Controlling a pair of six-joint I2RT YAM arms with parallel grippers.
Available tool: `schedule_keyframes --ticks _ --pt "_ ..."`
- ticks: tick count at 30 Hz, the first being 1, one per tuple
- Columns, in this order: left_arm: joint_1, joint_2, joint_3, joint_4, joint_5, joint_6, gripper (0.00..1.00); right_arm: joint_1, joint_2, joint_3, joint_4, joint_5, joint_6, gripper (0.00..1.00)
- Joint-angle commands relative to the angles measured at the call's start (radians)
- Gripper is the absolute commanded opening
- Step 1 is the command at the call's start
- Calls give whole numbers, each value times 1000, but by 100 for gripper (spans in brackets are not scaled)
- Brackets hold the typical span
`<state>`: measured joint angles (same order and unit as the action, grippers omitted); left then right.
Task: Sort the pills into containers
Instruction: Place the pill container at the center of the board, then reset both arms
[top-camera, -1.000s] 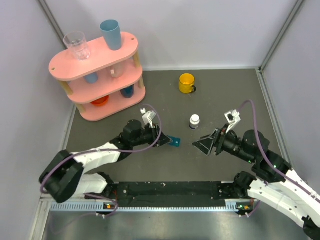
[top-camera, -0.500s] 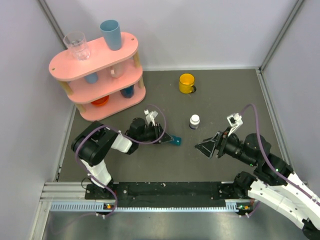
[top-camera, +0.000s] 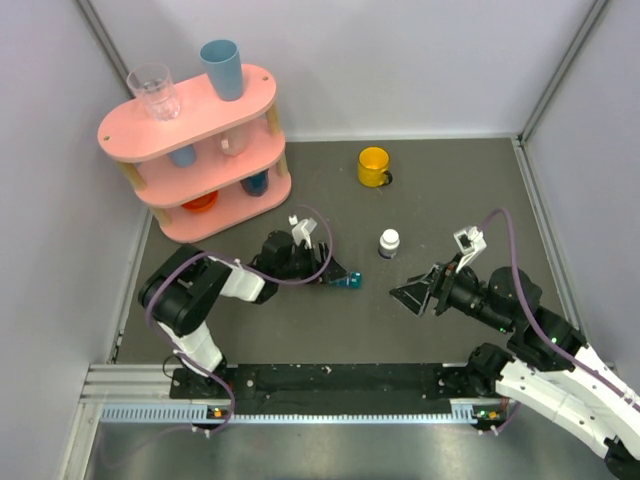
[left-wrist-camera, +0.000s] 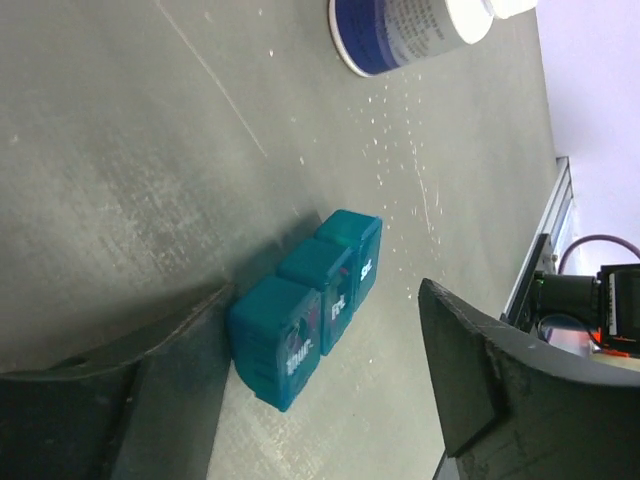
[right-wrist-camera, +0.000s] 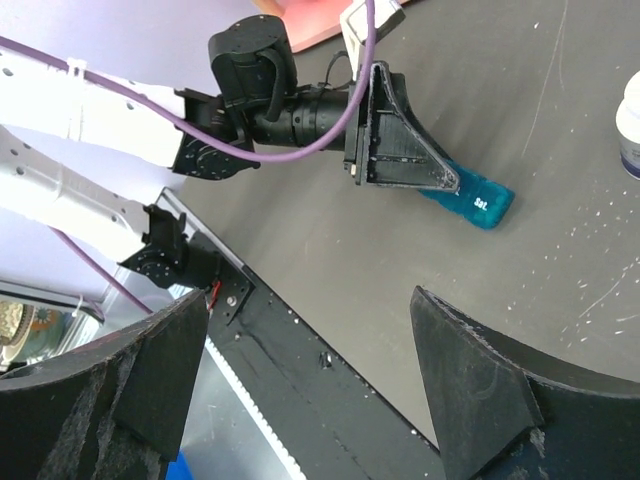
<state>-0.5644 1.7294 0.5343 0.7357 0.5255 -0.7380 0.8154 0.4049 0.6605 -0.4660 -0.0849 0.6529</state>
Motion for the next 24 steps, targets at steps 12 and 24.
schedule_keyframes --ticks 12,24 --pt "1 -304 185 -717 -423 178 99 7 12 59 -86 105 -67 83" --pt "1 -757 142 -1009 -723 212 99 7 104 103 -166 333 -82 99"
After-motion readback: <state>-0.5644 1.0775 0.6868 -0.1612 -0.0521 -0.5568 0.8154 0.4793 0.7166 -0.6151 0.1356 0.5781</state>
